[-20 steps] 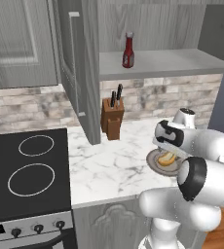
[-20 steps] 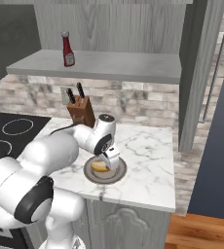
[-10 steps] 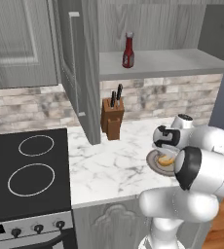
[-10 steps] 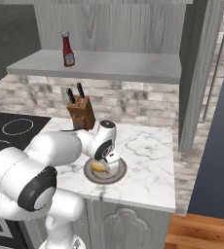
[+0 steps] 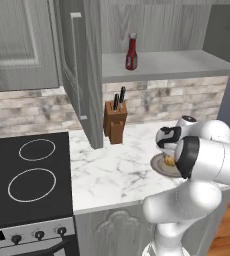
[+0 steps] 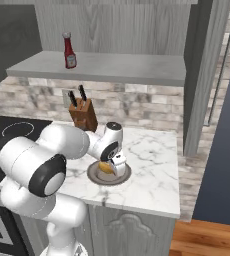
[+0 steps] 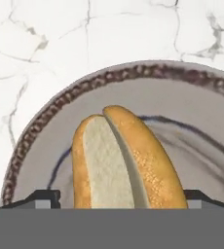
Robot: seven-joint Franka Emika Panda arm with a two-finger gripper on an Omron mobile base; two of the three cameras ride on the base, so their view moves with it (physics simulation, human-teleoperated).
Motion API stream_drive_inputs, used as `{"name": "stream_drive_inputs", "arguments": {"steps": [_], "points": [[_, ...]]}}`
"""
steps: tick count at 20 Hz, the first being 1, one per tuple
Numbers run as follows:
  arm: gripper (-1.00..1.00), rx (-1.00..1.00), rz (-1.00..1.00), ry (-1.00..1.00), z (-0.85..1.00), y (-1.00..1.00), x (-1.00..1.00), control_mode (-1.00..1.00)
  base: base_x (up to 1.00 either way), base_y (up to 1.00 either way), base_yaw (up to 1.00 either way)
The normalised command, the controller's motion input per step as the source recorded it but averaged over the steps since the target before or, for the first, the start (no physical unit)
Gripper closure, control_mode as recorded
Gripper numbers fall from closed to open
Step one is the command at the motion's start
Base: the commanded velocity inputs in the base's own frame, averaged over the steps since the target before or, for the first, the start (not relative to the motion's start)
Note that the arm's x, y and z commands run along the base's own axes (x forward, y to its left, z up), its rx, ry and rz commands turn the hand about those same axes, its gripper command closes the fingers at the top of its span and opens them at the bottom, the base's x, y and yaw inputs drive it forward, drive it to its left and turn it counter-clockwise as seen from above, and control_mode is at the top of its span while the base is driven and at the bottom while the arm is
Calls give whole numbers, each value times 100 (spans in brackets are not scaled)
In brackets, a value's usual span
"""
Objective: Move the hot dog bun to the plate on the dining table and place the condiment next to that plate. Then navigate to the fridge and take the sausage and place it on the plate as well.
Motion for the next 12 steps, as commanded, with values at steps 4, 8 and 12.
{"name": "stream_drive_inputs", "arguments": {"steps": [4, 8, 12], "points": [[100, 0, 0, 0, 4, 1, -25, -100, 0, 0, 0], [100, 1, 0, -9, 71, 26, -74, -100, 0, 0, 0], [100, 0, 0, -7, 100, 50, -81, -100, 0, 0, 0]]}}
